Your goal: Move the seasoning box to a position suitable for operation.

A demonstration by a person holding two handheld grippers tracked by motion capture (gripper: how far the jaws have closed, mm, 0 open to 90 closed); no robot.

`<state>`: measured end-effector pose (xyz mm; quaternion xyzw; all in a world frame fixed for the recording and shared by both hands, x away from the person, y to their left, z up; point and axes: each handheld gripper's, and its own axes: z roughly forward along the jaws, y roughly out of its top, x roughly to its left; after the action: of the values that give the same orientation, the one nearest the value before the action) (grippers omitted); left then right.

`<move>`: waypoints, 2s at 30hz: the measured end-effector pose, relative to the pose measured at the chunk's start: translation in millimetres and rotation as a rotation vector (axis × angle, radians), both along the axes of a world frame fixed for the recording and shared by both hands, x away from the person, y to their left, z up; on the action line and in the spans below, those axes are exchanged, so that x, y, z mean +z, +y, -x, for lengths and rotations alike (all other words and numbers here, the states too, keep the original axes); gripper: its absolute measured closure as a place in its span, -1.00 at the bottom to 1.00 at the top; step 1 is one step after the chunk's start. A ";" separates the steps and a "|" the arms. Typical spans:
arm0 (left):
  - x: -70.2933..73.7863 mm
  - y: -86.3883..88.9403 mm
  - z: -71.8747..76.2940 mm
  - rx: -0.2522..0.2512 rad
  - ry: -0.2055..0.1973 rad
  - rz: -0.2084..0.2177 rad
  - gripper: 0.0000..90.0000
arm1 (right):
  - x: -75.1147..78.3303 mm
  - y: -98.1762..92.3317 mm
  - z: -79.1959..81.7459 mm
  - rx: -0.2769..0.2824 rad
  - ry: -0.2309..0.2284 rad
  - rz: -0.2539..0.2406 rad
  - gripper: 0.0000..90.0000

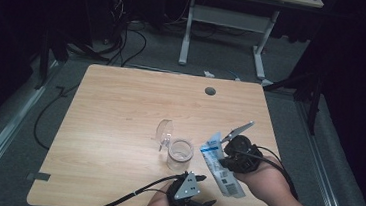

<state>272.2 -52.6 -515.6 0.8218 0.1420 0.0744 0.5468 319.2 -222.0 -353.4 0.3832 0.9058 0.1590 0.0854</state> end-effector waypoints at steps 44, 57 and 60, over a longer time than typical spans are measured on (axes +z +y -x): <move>0.6 -11.3 -3.1 0.111 -0.072 -0.004 -0.09 | 6.9 32.9 -8.1 0.048 -0.004 -0.040 1.00; 2.4 -8.6 -3.1 0.098 -0.046 -0.003 -0.03 | 4.1 40.6 -14.4 0.071 -0.001 -0.007 1.00; 3.4 -7.5 -3.8 0.103 -0.043 -0.007 -0.03 | 3.9 43.3 -16.2 0.074 -0.001 -0.005 1.00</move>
<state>276.0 -60.1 -512.2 0.8134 0.1722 0.1204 0.5425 335.4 -178.7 -349.5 0.3497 0.9189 0.1645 0.0790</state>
